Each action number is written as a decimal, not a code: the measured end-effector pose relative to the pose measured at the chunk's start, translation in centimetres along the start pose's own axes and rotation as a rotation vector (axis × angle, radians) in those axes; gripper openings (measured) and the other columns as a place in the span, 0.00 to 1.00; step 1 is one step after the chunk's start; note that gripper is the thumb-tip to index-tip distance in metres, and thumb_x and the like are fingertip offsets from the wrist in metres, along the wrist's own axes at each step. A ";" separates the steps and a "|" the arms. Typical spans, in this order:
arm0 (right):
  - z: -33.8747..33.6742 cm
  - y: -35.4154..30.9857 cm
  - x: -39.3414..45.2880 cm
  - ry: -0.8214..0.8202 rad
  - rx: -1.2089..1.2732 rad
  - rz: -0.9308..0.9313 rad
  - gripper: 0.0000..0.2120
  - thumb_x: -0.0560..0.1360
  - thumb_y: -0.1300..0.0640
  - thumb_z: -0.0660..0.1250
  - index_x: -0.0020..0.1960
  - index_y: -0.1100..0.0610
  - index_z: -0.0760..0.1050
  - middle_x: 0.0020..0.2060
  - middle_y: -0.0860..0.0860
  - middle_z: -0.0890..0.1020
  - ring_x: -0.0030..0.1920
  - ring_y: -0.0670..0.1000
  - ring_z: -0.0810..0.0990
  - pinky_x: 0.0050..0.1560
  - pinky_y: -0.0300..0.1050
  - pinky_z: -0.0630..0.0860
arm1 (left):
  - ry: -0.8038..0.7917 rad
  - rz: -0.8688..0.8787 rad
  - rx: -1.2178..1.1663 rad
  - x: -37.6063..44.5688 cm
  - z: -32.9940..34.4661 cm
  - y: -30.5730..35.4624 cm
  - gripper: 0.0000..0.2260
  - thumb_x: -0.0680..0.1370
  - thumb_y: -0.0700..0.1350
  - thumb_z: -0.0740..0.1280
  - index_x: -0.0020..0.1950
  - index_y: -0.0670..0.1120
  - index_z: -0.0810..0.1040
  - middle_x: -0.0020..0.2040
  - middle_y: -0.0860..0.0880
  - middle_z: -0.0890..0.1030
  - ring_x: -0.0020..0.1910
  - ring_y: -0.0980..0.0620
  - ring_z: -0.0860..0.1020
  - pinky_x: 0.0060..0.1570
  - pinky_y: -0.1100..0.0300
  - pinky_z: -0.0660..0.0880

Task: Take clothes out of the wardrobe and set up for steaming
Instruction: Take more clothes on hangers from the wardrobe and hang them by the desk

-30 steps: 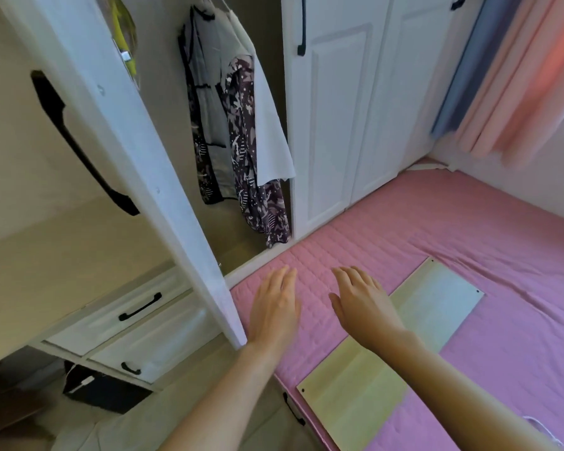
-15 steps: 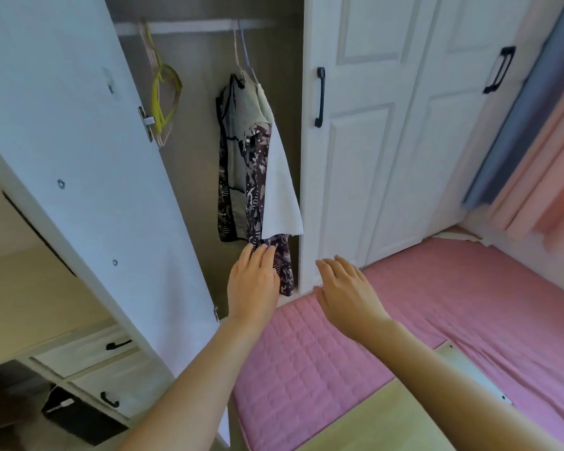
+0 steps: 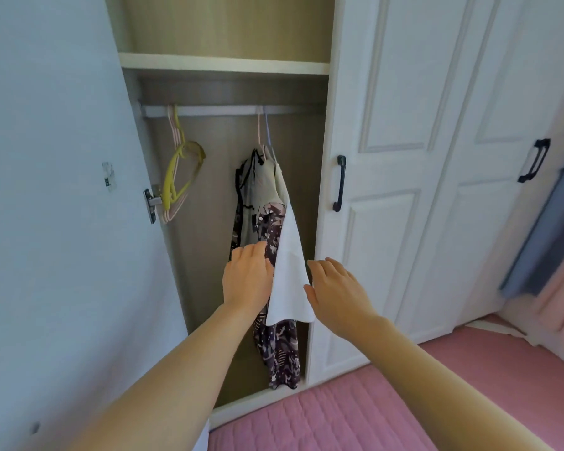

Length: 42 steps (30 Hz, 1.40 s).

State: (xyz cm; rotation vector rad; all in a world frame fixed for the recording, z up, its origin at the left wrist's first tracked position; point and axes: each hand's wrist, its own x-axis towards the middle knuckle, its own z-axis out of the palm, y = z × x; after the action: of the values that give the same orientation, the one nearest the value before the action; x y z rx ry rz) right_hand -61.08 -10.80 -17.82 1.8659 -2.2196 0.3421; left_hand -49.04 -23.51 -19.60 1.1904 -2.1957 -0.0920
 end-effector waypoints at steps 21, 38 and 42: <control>0.7 3.1 21.3 0.112 0.131 -0.016 0.19 0.82 0.52 0.55 0.70 0.60 0.64 0.62 0.55 0.73 0.57 0.52 0.76 0.59 0.44 0.75 | 0.029 0.122 -0.281 19.8 5.4 -1.8 0.21 0.80 0.53 0.62 0.71 0.50 0.66 0.70 0.49 0.67 0.65 0.47 0.68 0.56 0.54 0.73; 2.4 3.6 32.0 0.100 0.796 0.307 0.22 0.80 0.59 0.59 0.73 0.54 0.60 0.57 0.53 0.75 0.46 0.49 0.76 0.39 0.37 0.73 | -0.040 -0.362 -0.881 29.8 4.7 -3.8 0.18 0.76 0.47 0.68 0.65 0.44 0.73 0.56 0.48 0.78 0.55 0.48 0.77 0.58 0.52 0.74; 2.6 3.0 33.9 0.157 0.939 0.348 0.15 0.81 0.58 0.57 0.67 0.55 0.69 0.49 0.55 0.79 0.37 0.47 0.75 0.33 0.38 0.71 | -0.074 -0.460 -1.017 31.1 5.1 -3.5 0.13 0.76 0.43 0.69 0.60 0.44 0.77 0.53 0.46 0.81 0.52 0.46 0.79 0.52 0.53 0.76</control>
State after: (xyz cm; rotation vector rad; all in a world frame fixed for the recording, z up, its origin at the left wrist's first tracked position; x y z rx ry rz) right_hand -69.82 -42.75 -9.67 1.6391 -2.4607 1.7695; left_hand -61.53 -50.84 -9.55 1.0182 -1.4899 -1.2780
